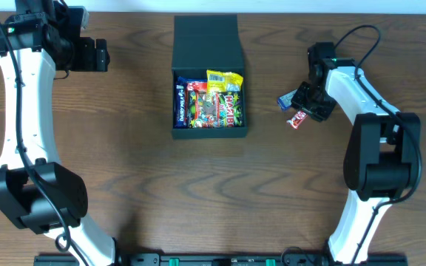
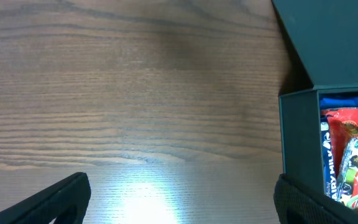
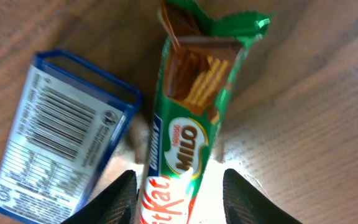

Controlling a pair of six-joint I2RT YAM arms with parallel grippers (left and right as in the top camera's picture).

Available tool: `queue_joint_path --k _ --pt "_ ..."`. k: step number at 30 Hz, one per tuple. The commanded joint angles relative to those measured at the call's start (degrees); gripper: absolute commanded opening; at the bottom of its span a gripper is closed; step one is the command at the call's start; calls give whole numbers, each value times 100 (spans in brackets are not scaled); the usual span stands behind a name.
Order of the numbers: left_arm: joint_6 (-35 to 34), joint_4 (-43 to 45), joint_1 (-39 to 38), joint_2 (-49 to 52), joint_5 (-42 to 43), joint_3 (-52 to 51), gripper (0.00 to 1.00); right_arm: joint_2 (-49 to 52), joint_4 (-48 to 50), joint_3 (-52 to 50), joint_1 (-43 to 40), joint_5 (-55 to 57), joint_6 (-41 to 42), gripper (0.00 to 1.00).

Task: Pack container
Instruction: 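Grasp the green Milo KitKat bar with the right gripper, then carry the Milo bar left and lower it into the box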

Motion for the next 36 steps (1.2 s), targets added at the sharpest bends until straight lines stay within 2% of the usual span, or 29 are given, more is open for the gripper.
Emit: queue_joint_path --k 1,20,23,27,36 --pt "-2 -13 13 35 -42 -7 95 52 79 -37 -48 46 -96 44" --pt "-2 -15 13 35 -42 -7 95 238 127 -37 -57 109 -455 43" --pt "-2 -15 13 35 -42 -7 95 238 122 -37 -57 109 -452 33" --pt "-2 -15 13 35 -42 -7 95 238 120 -37 -57 109 -452 27" --pt "-2 -15 13 35 -42 -7 95 219 -22 57 -146 111 -457 20"
